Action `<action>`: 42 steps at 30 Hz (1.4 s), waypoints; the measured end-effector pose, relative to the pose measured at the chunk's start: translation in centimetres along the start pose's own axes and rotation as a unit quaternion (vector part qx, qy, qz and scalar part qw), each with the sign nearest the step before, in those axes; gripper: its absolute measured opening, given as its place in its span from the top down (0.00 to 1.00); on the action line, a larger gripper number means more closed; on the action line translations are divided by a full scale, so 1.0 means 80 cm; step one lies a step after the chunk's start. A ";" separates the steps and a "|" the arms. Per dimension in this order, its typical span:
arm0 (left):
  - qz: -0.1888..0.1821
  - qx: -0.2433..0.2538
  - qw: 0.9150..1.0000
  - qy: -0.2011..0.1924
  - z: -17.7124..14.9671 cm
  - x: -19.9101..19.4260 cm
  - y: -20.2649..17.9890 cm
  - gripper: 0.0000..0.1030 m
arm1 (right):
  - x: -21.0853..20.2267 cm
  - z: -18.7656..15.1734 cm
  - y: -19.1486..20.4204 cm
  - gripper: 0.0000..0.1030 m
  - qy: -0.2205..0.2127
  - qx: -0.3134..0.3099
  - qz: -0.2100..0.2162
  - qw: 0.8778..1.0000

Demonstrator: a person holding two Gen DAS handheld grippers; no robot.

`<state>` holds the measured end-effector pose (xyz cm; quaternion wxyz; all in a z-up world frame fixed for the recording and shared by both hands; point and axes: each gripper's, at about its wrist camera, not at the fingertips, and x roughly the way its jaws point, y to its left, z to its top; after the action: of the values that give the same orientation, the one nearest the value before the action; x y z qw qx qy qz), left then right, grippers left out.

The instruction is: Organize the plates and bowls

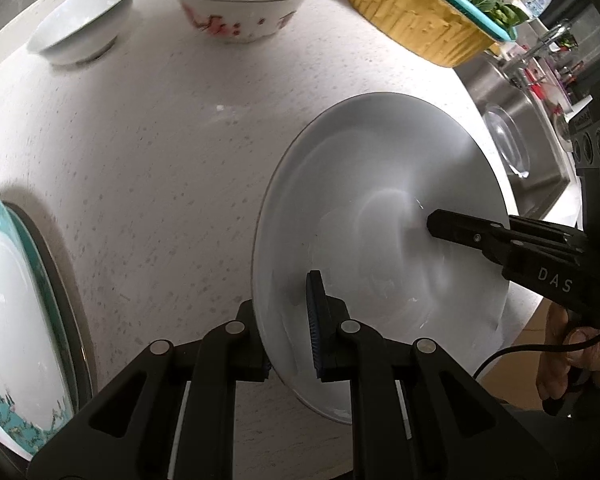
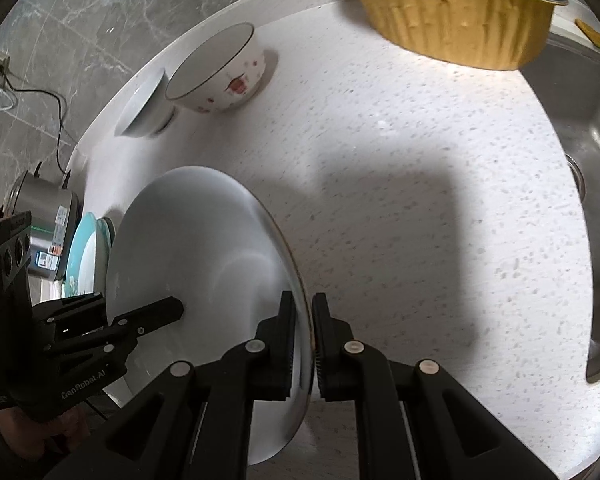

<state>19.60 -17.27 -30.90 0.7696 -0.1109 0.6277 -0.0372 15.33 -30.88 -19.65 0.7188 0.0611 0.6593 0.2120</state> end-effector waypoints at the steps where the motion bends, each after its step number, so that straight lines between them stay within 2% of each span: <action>1: 0.000 -0.002 1.000 0.001 -0.002 0.001 0.004 0.88 | 0.001 -0.001 0.000 0.90 0.002 -0.002 0.000 1.000; 11: 0.003 -0.009 1.000 -0.002 -0.011 0.005 0.016 0.87 | 0.008 -0.008 0.001 0.87 0.001 -0.010 0.005 1.000; 13: 0.003 -0.012 1.000 -0.004 -0.010 0.001 0.015 0.82 | 0.008 -0.008 0.003 0.87 0.000 -0.009 0.006 1.000; 14: 0.003 -0.016 1.000 -0.008 -0.009 -0.002 0.014 0.78 | 0.008 -0.009 0.001 0.85 0.000 -0.004 0.011 1.000; 15: 0.003 -0.019 1.000 -0.014 -0.009 -0.007 0.017 0.62 | 0.006 -0.009 0.000 0.80 -0.005 0.000 0.019 1.000; 16: 0.002 -0.022 1.000 -0.020 -0.009 -0.013 0.019 0.36 | 0.002 -0.008 0.001 0.75 -0.010 0.002 0.025 1.000; 17: -0.001 -0.028 0.999 -0.028 -0.010 -0.020 0.022 0.27 | -0.003 -0.007 0.000 0.62 -0.017 0.002 0.029 0.999; 18: -0.004 -0.033 0.999 -0.039 -0.010 -0.029 0.025 0.22 | -0.011 -0.006 -0.001 0.50 -0.029 0.003 0.032 0.999; 20: -0.010 -0.039 0.998 -0.050 -0.010 -0.045 0.031 0.21 | -0.023 -0.003 -0.004 0.42 -0.045 0.006 0.036 0.998; 21: -0.012 -0.043 0.997 -0.055 -0.010 -0.051 0.033 0.14 | -0.030 -0.001 -0.007 0.37 -0.053 0.009 0.037 0.998; 22: -0.012 -0.048 0.997 -0.062 -0.010 -0.060 0.037 0.02 | -0.039 0.001 -0.013 0.34 -0.062 0.013 0.032 0.997; 24: -0.007 -0.054 0.996 -0.071 -0.011 -0.073 0.043 0.00 | -0.053 0.006 -0.027 0.23 -0.076 0.025 0.023 0.997; 26: 0.008 -0.060 0.995 -0.078 -0.010 -0.087 0.050 0.00 | -0.063 0.011 -0.042 0.18 -0.084 0.042 0.021 0.995; 30: 0.040 -0.064 0.991 -0.110 0.000 -0.130 0.067 0.00 | -0.081 0.023 -0.058 0.11 -0.099 0.066 0.024 0.993; 34: 0.038 -0.056 0.988 -0.136 0.032 -0.184 0.112 0.00 | -0.097 0.040 -0.049 0.10 -0.120 0.092 0.069 0.986; 36: 0.045 -0.042 0.987 -0.150 0.058 -0.212 0.143 0.00 | -0.101 0.053 -0.027 0.10 -0.126 0.087 0.084 0.985; 38: 0.049 -0.030 0.987 -0.151 0.091 -0.229 0.172 0.00 | -0.106 0.073 0.011 0.10 -0.128 0.060 0.079 0.987; 40: 0.045 -0.026 0.989 -0.140 0.130 -0.241 0.206 0.00 | -0.106 0.095 0.048 0.10 -0.121 0.039 0.060 0.990; 42: 0.054 -0.014 0.991 -0.118 0.172 -0.240 0.238 0.00 | -0.104 0.120 0.081 0.11 -0.117 0.030 0.060 0.991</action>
<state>27.42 6.70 -14.05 0.8374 -0.0917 0.5382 0.0265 22.92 -26.38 -8.42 0.7750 0.1464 0.5718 0.2259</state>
